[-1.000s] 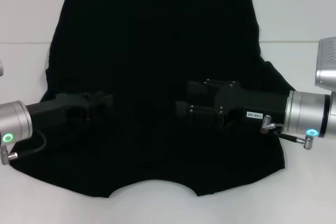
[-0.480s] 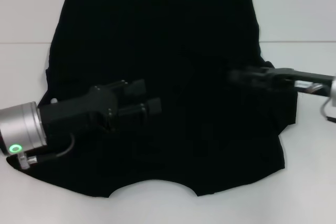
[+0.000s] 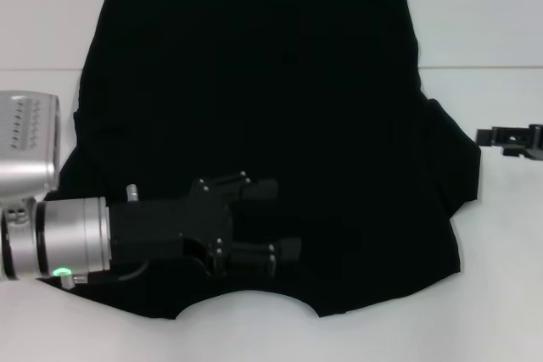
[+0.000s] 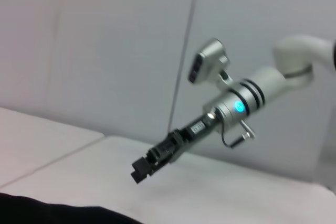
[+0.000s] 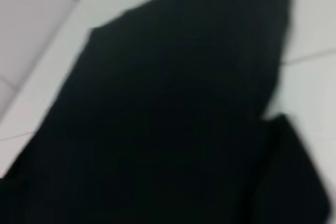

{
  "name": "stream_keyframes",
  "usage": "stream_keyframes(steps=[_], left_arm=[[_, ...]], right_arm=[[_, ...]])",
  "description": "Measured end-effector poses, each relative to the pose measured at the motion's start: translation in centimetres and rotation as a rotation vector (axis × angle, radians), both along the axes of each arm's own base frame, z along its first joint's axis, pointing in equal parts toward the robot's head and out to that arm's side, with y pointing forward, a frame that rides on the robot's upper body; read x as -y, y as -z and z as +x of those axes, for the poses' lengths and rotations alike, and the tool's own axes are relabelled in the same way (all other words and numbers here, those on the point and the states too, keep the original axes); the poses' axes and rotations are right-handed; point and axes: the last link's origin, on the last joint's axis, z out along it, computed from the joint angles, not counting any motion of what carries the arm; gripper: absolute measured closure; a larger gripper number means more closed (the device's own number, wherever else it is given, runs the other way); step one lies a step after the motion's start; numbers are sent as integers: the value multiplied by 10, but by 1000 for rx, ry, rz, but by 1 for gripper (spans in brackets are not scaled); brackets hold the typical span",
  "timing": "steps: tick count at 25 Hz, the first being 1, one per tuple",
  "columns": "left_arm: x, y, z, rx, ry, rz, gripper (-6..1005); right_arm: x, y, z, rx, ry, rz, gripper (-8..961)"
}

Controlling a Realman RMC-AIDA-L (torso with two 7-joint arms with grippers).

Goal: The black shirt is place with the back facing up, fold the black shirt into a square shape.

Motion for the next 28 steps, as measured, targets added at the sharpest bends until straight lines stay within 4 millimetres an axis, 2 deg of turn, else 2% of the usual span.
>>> stream_keyframes(steps=[7,20,28], left_arm=[[0,9,0,-64,48,-7,92],[-1,11,-2,-87,49,6,93],[-1,12,-4,-88,42,8,94]], right_arm=[[1,0,18,61,131,-4,206],[-9,40,7,94,131,-38,207],[-12,54,2,113,126,-29,206]])
